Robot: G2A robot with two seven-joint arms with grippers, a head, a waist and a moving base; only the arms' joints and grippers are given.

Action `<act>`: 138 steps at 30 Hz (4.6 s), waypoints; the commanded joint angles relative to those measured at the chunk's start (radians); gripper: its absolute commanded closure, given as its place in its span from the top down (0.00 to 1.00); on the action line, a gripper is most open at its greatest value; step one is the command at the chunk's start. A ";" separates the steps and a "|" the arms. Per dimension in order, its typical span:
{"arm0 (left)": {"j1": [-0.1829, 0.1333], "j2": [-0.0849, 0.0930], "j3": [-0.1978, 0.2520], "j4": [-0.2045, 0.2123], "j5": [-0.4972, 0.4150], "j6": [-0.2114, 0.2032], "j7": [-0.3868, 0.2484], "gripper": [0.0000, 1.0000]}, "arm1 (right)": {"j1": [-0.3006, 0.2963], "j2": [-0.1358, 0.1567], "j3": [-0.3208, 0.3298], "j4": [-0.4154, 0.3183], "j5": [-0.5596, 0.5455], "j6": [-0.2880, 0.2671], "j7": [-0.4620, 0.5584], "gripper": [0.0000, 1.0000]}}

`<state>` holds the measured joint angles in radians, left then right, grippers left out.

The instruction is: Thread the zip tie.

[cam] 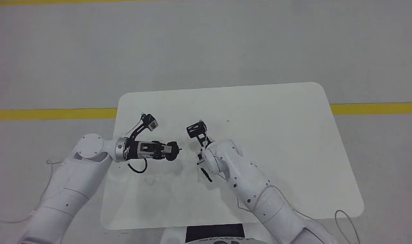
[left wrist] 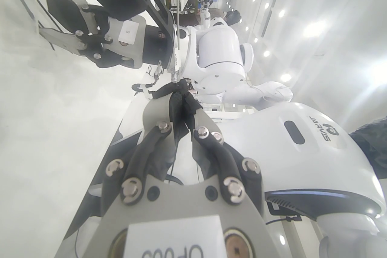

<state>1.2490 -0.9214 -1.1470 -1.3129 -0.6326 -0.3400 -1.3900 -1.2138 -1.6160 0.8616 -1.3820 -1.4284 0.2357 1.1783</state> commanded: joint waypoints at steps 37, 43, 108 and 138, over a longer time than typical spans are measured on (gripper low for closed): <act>0.000 0.000 0.000 0.000 0.000 0.000 0.000 0.00 | 0.029 -0.018 -0.025 0.072 -0.034 -0.016 0.058 0.10; 0.000 0.000 0.000 0.000 0.000 0.000 0.000 0.00 | 0.034 -0.022 -0.028 0.082 -0.035 -0.013 0.057 0.10; 0.000 0.000 0.000 0.000 0.000 0.000 0.000 0.00 | -0.280 0.034 0.265 -0.433 0.214 -0.155 -0.175 0.00; 0.000 0.000 0.000 0.000 0.000 0.000 0.000 0.00 | -0.586 0.070 0.237 -0.551 0.252 -0.278 -0.903 0.00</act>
<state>1.2490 -0.9214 -1.1470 -1.3129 -0.6326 -0.3400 -1.3900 -1.8000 -1.5453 1.0985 -1.9330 -1.1768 -0.0427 0.2732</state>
